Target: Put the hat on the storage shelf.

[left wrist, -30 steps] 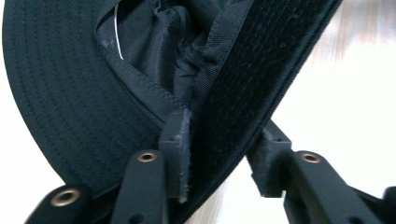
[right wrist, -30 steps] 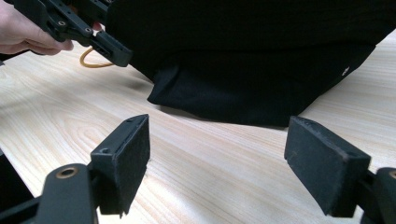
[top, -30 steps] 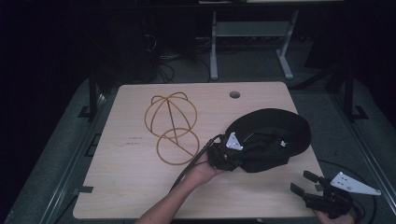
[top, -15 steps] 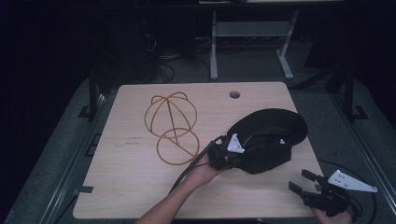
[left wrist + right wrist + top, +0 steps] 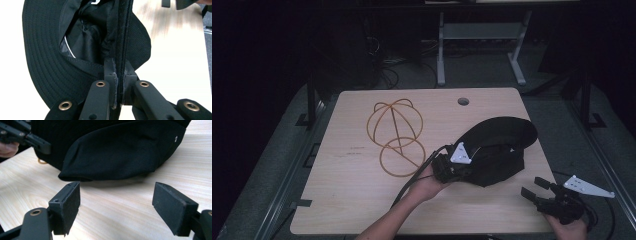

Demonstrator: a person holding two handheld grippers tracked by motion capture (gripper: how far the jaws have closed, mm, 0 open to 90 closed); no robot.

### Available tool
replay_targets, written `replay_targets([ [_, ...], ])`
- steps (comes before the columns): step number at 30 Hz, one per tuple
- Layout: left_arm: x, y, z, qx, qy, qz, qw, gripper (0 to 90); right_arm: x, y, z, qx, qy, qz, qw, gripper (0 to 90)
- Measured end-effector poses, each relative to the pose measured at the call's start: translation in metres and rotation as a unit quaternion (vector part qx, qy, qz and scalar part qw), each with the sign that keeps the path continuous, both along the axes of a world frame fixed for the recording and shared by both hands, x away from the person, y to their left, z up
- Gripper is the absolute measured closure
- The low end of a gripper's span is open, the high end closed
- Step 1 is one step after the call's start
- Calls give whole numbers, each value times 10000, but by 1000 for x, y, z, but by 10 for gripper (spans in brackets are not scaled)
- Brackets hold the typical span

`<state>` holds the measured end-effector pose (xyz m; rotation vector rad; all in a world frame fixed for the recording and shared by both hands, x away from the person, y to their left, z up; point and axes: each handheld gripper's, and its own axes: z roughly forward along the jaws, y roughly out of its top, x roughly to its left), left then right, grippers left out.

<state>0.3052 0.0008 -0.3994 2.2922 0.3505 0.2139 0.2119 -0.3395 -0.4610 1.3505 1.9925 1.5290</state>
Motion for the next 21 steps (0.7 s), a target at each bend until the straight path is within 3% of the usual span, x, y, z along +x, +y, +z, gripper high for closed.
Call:
replay_targets([
  [11, -3, 9, 8, -295, 94, -35, 9995, 856, 14, 0, 1, 256, 133, -31, 9996, 220],
  [21, -6, 12, 9, -352, 86, -100, 9993, 856, 29, 0, 4, 555, 236, -47, 9982, 221],
])
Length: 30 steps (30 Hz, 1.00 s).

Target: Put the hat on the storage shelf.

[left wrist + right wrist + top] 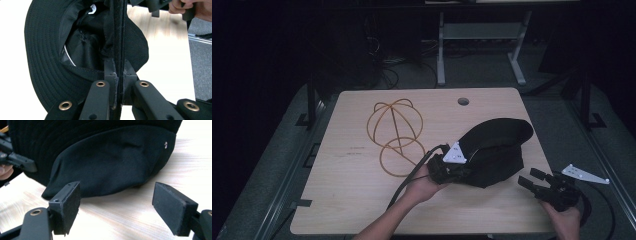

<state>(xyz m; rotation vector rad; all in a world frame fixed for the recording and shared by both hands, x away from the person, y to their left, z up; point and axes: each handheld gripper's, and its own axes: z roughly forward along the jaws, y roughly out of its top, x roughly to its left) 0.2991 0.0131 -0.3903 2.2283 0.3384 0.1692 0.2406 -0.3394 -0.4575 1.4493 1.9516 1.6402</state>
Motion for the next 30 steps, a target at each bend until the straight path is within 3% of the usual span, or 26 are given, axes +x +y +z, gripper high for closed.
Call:
replay_targets([
  [9, -1, 5, -1, -6, -13, -42, 10000, 857, 9, -5, -2, 315, 191, 39, 9993, 219],
  [21, -3, 6, -1, -73, -47, -94, 9999, 857, 33, -1, -5, 365, 441, 288, 9979, 227],
  [30, -3, 6, -2, -86, -61, -125, 9999, 857, 48, 5, -15, 676, 645, 550, 9941, 296],
])
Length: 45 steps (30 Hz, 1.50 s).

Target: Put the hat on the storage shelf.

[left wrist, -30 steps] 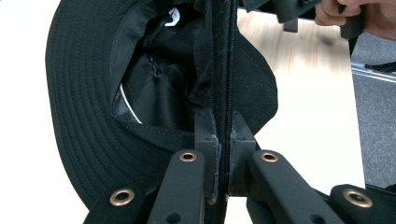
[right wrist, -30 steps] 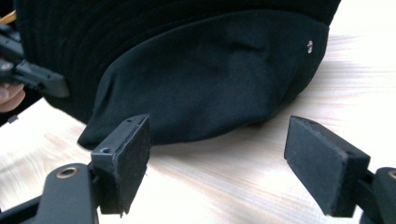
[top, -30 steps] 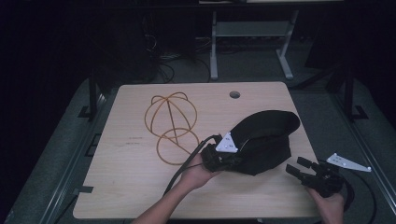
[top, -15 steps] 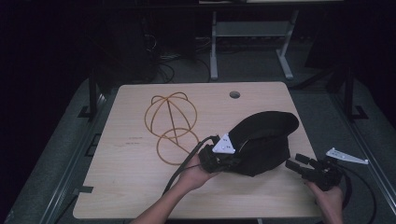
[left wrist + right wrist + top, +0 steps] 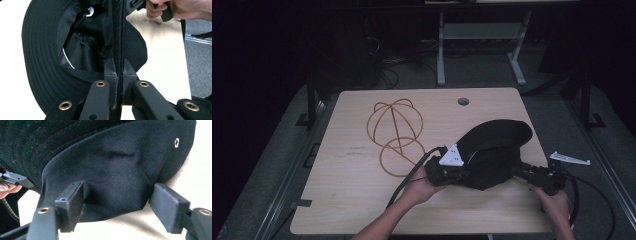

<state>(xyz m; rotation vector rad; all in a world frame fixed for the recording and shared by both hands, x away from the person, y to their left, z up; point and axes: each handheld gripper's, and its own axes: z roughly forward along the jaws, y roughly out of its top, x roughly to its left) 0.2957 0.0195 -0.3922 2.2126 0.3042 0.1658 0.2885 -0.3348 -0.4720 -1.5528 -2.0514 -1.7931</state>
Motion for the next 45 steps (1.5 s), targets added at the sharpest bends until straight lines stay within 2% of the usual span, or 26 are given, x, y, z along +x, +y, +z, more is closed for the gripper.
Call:
replay_targets([
  [1, 0, 0, 0, -2, -11, 0, 10000, 857, 2, 0, -2, 107, 29, 48, 9999, 339],
  [4, 0, 0, 0, -8, -9, 7, 10000, 857, 4, 1, -3, 206, 28, 129, 9997, 436],
  [9, 2, 3, 1, -21, -11, 48, 10000, 857, 6, 3, -4, 285, -40, 212, 9994, 605],
  [15, 3, 4, 0, -27, 13, 77, 10000, 856, 6, 8, 0, 143, -132, 287, 9994, 741],
  [20, 3, 5, 0, -24, -2, 88, 10000, 856, 5, 12, 5, -34, -227, 310, 9993, 807],
  [33, 2, 8, 0, 24, -1, 138, 9999, 854, 2, 10, 15, -226, -335, 236, 9989, 856],
  [39, -1, 10, 0, 132, -92, 199, 9997, 814, 1, 8, 21, -196, -384, 181, 9989, 859],
  [45, -4, 12, 1, 218, -218, 265, 9992, 766, -1, 4, 26, 15, -448, 48, 9990, 862],
])
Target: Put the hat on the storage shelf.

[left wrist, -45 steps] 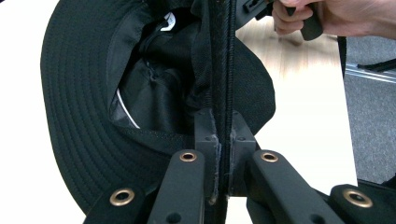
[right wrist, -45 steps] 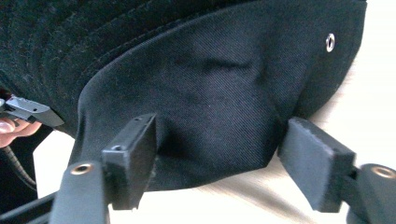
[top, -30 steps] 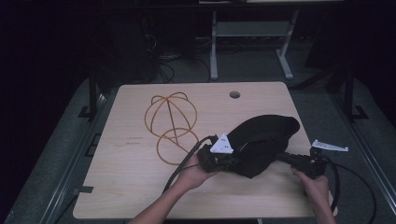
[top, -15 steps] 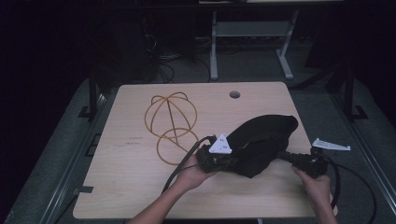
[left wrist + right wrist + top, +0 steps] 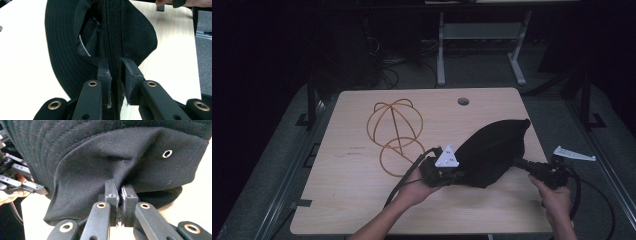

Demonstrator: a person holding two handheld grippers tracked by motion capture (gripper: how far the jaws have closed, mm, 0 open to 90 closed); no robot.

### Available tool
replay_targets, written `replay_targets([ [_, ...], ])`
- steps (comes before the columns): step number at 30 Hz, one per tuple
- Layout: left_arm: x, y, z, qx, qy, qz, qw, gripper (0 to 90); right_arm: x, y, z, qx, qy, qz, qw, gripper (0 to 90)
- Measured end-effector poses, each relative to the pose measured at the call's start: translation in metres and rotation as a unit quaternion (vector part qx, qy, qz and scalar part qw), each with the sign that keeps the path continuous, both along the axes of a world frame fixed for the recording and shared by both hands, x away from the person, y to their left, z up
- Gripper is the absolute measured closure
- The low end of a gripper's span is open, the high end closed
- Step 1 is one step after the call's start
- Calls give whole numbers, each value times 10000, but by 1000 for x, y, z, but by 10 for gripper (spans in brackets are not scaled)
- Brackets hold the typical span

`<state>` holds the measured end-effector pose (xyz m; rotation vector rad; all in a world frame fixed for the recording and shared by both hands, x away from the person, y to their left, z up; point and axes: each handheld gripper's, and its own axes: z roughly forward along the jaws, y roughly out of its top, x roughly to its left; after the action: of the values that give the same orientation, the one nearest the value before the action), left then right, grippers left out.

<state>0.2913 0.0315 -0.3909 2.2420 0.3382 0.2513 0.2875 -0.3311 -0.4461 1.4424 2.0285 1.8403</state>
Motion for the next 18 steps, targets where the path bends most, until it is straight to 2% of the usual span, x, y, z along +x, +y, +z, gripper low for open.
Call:
replay_targets([
  [4, -1, 1, 0, 14, -26, 29, 10000, 735, -1, -1, 3, 58, -52, -48, 10000, 863],
  [10, -4, 8, 0, 81, -60, 85, 9999, 666, -1, -3, 12, 12, -150, -41, 9999, 863],
  [14, -7, 17, -2, 100, 5, 107, 9999, 627, -3, -6, 16, -1, -198, -81, 9998, 863],
  [15, -11, 23, -5, 68, 88, 131, 9999, 625, -3, -8, 18, -10, -208, -124, 9997, 863],
  [18, -14, 28, -7, 152, 72, 58, 9998, 609, -3, -9, 20, -2, -210, -124, 9997, 863],
])
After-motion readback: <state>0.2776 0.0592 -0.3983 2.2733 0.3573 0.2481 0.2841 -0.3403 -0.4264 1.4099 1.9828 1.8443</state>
